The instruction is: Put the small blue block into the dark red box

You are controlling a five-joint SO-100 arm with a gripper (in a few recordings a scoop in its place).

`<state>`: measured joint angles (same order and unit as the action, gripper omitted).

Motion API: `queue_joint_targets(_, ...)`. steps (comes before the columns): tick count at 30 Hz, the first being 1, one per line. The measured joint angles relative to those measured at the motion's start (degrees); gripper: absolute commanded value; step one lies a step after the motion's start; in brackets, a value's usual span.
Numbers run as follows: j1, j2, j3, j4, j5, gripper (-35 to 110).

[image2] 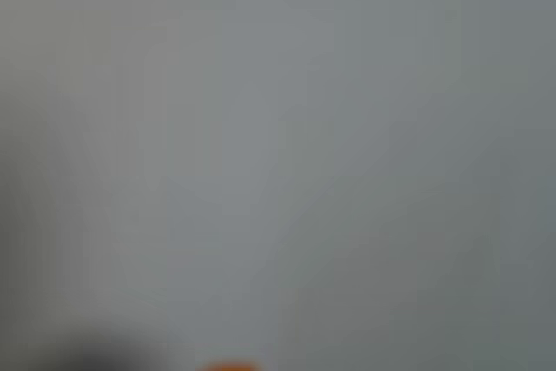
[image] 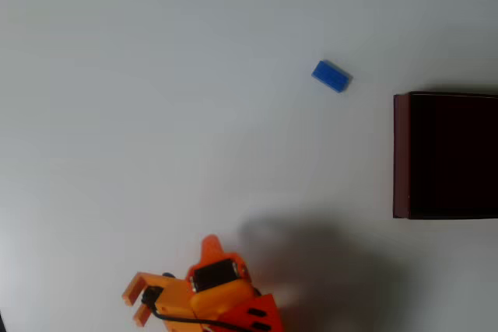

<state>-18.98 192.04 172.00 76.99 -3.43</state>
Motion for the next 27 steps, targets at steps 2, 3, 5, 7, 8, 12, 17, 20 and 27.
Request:
queue_joint_targets(2, 0.0, 0.0, 0.0, 0.0, 0.0, 0)
queue_joint_targets(3, 0.0, 0.0, 0.0, 0.0, 0.0, 0)
queue_joint_targets(5, 0.0, 0.0, 0.0, 0.0, 0.0, 0)
queue_joint_targets(7, 0.0, 0.0, 0.0, 0.0, 0.0, 0)
queue_joint_targets(8, 0.0, 0.0, 0.0, 0.0, 0.0, 0)
queue_joint_targets(12, 0.0, 0.0, 0.0, 0.0, 0.0, 0)
queue_joint_targets(17, -0.09, 0.0, 0.0, 0.0, 1.49, 0)
queue_joint_targets(20, -1.85, 0.0, -1.23, 0.44, 5.98, 0)
queue_joint_targets(27, 3.16, -4.04, -7.38, 0.0, 17.84, 4)
